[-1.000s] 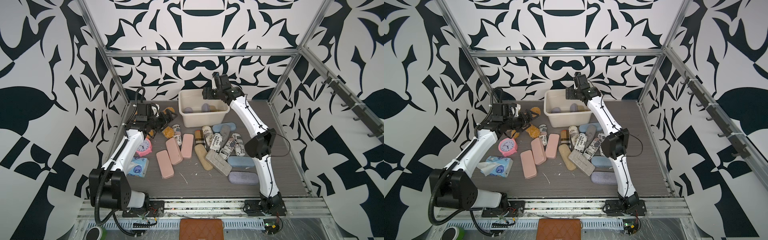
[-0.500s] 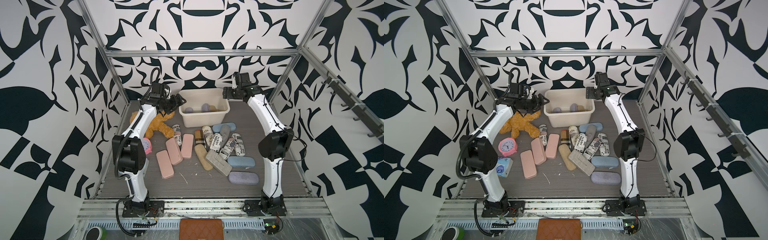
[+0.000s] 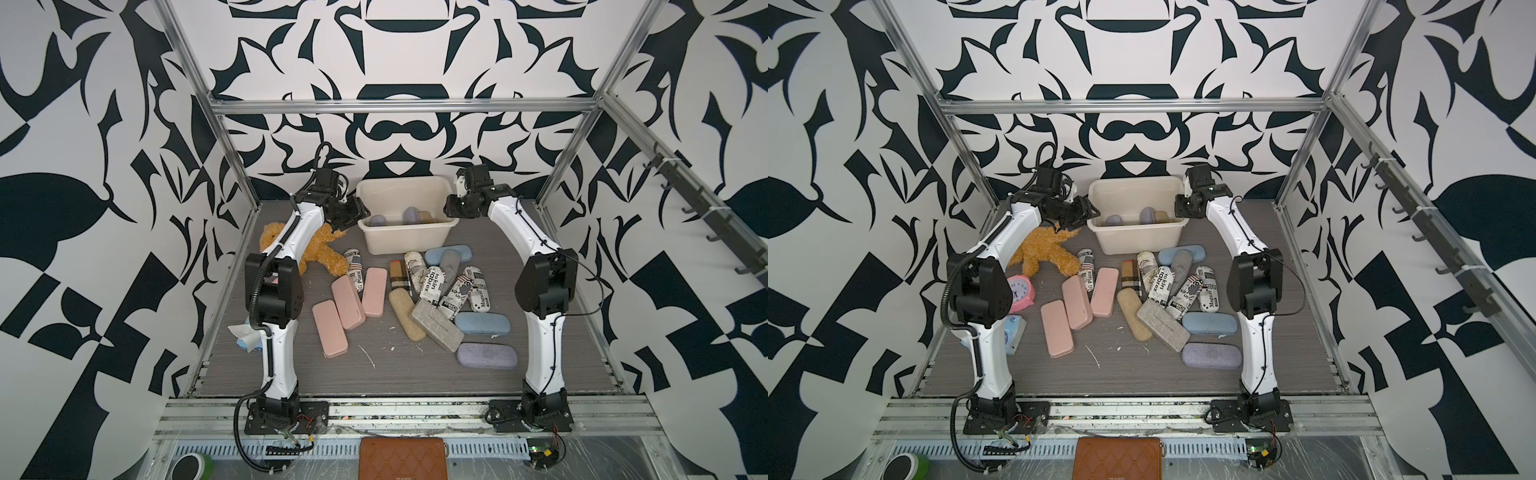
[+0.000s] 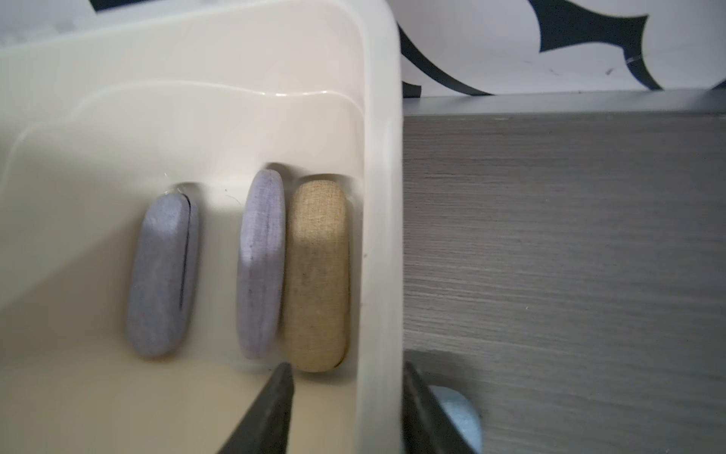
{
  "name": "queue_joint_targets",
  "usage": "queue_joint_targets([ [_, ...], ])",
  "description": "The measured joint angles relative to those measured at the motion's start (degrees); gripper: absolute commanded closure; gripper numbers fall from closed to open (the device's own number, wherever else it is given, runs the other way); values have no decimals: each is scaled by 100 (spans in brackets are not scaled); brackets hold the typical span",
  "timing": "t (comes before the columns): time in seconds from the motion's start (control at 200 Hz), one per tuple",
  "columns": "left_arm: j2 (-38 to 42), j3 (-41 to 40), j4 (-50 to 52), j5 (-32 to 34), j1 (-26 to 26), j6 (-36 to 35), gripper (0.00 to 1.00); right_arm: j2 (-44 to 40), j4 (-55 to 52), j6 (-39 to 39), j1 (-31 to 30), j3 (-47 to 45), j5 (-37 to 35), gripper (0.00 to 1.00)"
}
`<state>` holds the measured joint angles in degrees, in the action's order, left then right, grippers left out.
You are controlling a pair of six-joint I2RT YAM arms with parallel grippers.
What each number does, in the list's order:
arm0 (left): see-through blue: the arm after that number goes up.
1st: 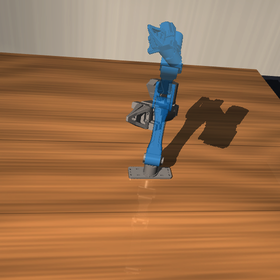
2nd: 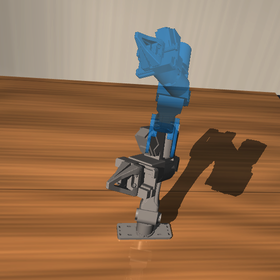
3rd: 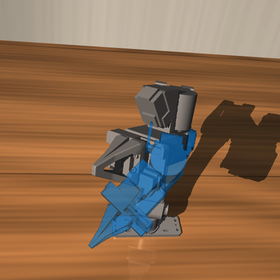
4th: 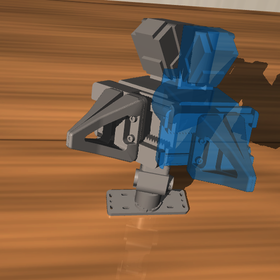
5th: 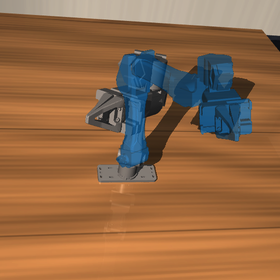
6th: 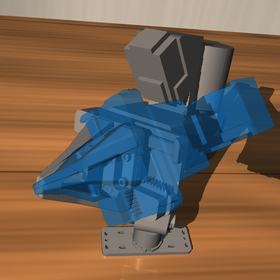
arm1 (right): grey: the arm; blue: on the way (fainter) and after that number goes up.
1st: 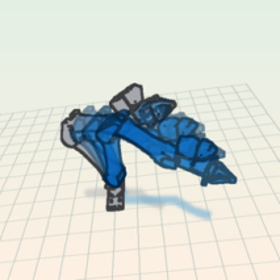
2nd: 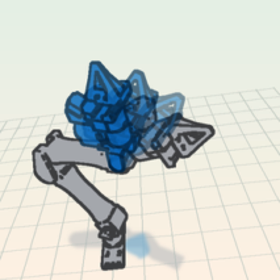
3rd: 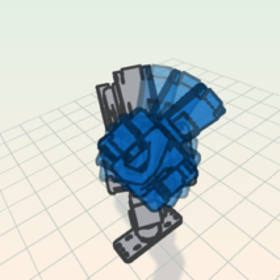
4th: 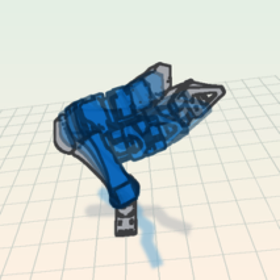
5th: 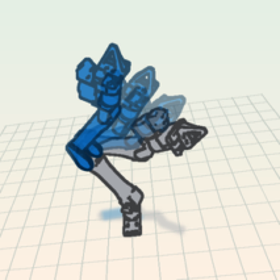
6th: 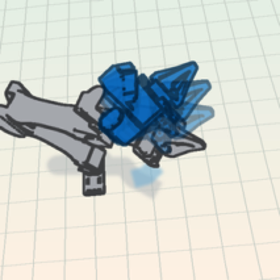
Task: Put the glasses cases into the storage boxes
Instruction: Adjust the storage box at the center of the board.
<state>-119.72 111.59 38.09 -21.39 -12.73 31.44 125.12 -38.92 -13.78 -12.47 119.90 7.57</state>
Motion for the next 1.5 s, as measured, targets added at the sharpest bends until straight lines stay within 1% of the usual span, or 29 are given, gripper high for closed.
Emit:
queue_joint_targets([
  [0.02, -7, 17, 28, 20, 0, 24, 68, -20, 59, 33, 9, -83, 28, 72],
  [0.06, -35, 61, 111, 46, 2, -46, 74, -74, 170, -26, 33, -278, 70, 74],
  [0.105, -79, 109, 146, 7, 11, -160, 86, -225, 424, -138, 68, -601, 179, 76],
  [0.125, -81, 118, 166, 15, 11, -109, 89, -319, 533, -184, 74, -743, 210, 77],
  [0.205, -44, 98, 208, 118, 0, -208, 96, -826, 785, -407, 66, -1456, 155, 85],
  [0.235, -9, 55, 210, 160, -7, -264, 97, -988, 804, -466, 55, -1637, 85, 93],
  [0.255, 22, 17, 199, 168, -15, -293, 97, -1086, 835, -496, 46, -1735, 61, 96],
  [0.305, 79, -103, 162, 149, -24, -326, 98, -1244, 894, -525, 46, -1864, 37, 96],
  [0.335, 131, -201, 109, 138, -33, -339, 100, -1314, 942, -535, 44, -1921, 33, 100],
  [0.425, 321, -520, -63, 101, -48, -339, 100, -1399, 981, -509, 46, -1991, 28, 100],
  [0.45, 363, -588, -92, 96, -48, -332, 98, -1397, 984, -498, 46, -1991, 28, 100],
  [0.48, 417, -667, -125, 92, -46, -319, 93, -1397, 992, -485, 44, -1998, 31, 100],
  [0.505, 455, -719, -146, 87, -46, -302, 92, -1397, 992, -472, 44, -2011, 33, 100],
  [0.55, 496, -767, -155, 85, -46, -286, 92, -1381, 981, -452, 39, -2013, 37, 100],
  [0.59, 503, -774, -153, 85, -46, -273, 92, -1357, 964, -448, 39, -2000, 44, 96],
  [0.64, 503, -767, -164, 81, -42, -249, 96, -1292, 896, -448, 39, -1926, 52, 98],
  [0.79, 501, -669, -63, 79, -39, -98, 96, -955, 658, -433, 42, -1611, 162, 94],
  [0.995, 603, -769, -9, 90, -39, 15, 96, -844, 531, -472, 28, -1488, 352, 92],
  [1.04, 660, -848, -9, 105, -39, 26, 97, -800, 483, -468, 15, -1410, 378, 89],
  [1.115, 782, -1008, -13, 116, -24, 48, 96, -713, 352, -446, -31, -1246, 393, 80],
  [1.16, 870, -1126, -31, 122, -7, 57, 94, -671, 295, -431, -72, -1169, 398, 76],
  [1.205, 951, -1235, -50, 153, 26, 70, 87, -640, 238, -435, -101, -1102, 428, 72],
  [1.255, 1023, -1327, -48, 173, 57, 76, 84, -608, 199, -470, -120, -1023, 501, 67],
  [1.31, 1064, -1375, -35, 188, 68, 72, 74, -555, 109, -448, -157, -887, 531, 63],
  [1.385, 1067, -1366, -15, 125, 76, 55, 59, -511, -50, -444, -181, -693, 529, 53],
  [1.44, 1067, -1322, 11, 13, 76, 70, 57, -479, -168, -409, -184, -555, 518, 48],
  [1.5, 1067, -1239, 44, -90, 72, 31, 51, -466, -354, -391, -184, -391, 474, 41],
])
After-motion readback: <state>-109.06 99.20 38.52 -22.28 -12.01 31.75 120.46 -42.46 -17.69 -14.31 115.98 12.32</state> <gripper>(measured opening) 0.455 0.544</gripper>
